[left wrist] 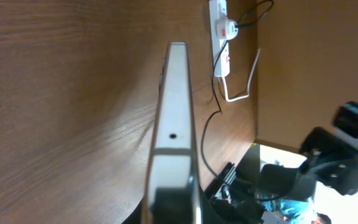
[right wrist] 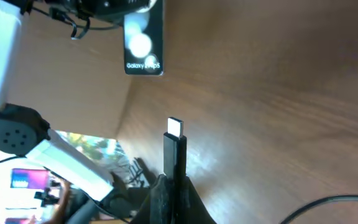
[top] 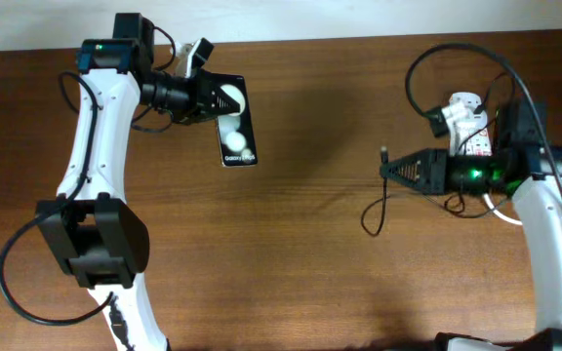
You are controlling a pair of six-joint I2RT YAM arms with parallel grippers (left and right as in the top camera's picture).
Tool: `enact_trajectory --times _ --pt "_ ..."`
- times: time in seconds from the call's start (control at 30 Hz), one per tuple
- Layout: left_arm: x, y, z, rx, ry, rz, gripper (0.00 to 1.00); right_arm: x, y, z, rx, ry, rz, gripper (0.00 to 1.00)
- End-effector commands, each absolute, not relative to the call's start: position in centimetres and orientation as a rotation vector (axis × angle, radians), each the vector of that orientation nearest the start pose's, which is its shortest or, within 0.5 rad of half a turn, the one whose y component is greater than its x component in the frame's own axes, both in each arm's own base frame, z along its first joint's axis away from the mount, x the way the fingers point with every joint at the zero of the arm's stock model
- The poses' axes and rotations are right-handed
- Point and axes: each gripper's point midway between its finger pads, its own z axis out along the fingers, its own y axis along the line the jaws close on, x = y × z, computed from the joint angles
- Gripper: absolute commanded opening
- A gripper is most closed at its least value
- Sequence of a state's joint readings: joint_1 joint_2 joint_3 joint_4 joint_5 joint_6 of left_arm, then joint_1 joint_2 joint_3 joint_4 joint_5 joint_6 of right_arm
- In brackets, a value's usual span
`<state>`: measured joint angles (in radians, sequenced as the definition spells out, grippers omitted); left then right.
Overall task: Plug charger to phone and switch on socket
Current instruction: 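Bring the cable connector up under the phone's bottom port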
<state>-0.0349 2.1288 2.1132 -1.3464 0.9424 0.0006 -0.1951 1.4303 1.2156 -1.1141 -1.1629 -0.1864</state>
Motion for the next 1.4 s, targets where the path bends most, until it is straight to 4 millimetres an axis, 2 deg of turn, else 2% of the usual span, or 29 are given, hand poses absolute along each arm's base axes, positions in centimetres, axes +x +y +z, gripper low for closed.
enact_trajectory --times 0.0,0.13,0.2,0.3,0.4,0.47,0.53,0.63,0.7,0.83,0.93,1.07,1.2,1.37 --pt "43.3 -17.1 23.0 0.263 2.607 -1.39 0.0 28.5 10.6 23.5 -0.159 2.285 1.519 0.04" --pt "43.2 -18.0 23.2 0.297 2.588 -1.409 0.0 27.9 10.7 21.5 -0.135 2.305 1.538 0.04" --pt "43.4 -18.9 24.8 0.336 2.49 -1.523 0.0 27.6 10.8 20.4 -0.124 2.313 1.547 0.04" --pt "43.5 -19.7 26.9 0.393 2.357 -1.653 0.0 27.7 11.1 20.5 -0.159 2.303 1.539 0.04" --pt "43.2 -20.2 28.4 0.421 2.273 -1.758 0.0 28.0 12.5 20.7 -0.195 2.305 1.549 0.04" --pt "42.9 -20.4 29.1 0.431 2.233 -1.813 0.0 28.9 13.9 20.0 -0.194 2.366 1.486 0.04" --pt "42.8 -20.4 29.4 0.438 2.215 -1.831 0.0 29.6 16.1 20.4 -0.228 2.377 1.442 0.04" --pt "42.9 -20.5 29.8 0.443 2.193 -1.849 0.0 30.1 19.7 21.9 -0.291 2.339 1.386 0.04" --pt "43.0 -20.6 30.7 0.475 2.131 -1.887 0.0 30.0 22.3 23.4 -0.339 2.28 1.434 0.04" --pt "43.4 -20.7 31.3 0.487 2.1 -1.901 0.0 29.7 25.5 25.0 -0.358 2.227 1.472 0.04" --pt "43.4 -20.7 31.3 0.489 2.097 -1.901 0.0 29.3 26.6 24.8 -0.351 2.244 1.453 0.04" --pt "43.1 -20.8 32.5 0.537 2.016 -1.961 0.0 29.6 27.1 25.5 -0.351 2.212 1.459 0.04" --pt "43.0 -20.9 32.5 0.539 2.018 -1.962 0.0 29.7 27.1 25.6 -0.352 2.202 1.454 0.04" --pt "42.9 -22.1 31.7 0.55 2.068 -1.923 0.0 30.2 27.0 25.6 -0.338 2.194 1.427 0.04"
